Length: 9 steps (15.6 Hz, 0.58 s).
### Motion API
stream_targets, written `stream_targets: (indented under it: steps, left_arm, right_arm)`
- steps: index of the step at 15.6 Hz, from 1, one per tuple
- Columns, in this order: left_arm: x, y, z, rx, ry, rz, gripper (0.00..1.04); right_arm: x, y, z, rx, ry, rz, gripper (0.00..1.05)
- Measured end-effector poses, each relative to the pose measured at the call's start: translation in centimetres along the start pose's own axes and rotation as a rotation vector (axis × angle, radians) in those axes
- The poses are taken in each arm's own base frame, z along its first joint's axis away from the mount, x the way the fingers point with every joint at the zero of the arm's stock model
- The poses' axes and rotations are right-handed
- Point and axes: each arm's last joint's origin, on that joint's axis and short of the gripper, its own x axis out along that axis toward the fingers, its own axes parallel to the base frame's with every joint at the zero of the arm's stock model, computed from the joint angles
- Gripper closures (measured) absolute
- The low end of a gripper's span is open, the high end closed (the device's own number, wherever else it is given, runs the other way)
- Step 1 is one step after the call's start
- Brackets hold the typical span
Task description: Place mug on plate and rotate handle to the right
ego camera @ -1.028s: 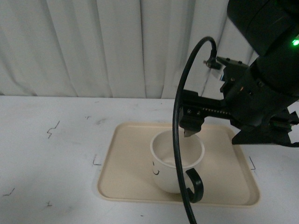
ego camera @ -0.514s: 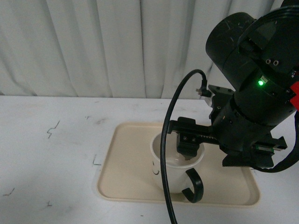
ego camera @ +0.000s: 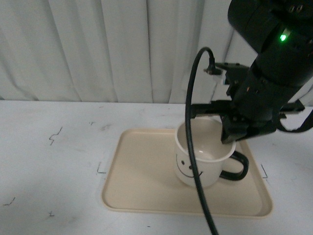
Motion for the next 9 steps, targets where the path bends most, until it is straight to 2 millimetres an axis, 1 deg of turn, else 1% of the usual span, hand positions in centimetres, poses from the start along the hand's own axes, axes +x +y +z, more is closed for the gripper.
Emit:
stream_targets:
  steps: [2, 3, 6, 7, 9]
  left_arm:
    - [0.0, 0.0, 0.0, 0.0, 0.0, 0.0, 0.07]
    - [0.0, 0.0, 0.0, 0.0, 0.0, 0.0, 0.07]
    - [0.0, 0.0, 0.0, 0.0, 0.0, 0.0, 0.07]
    - [0.0, 0.0, 0.0, 0.0, 0.0, 0.0, 0.07]
    - [0.0, 0.0, 0.0, 0.0, 0.0, 0.0, 0.07]
  right_arm:
    - [-1.0, -0.7, 1.2, -0.197, -0.029, -0.004, 1.02]
    - [-0.8, -0.9, 1.3, -0.32, -0.015, -0.004, 1.02]
    - [1.0, -1.1, 0.4, -0.61, 0.076, 0.08, 1.02]
    - [1.4, -0.8, 0.6, -0.678, 0.069, 0.123, 1.02]
    - [1.5, -0.2, 1.9, -0.695, 0.028, 0.122, 1.02]
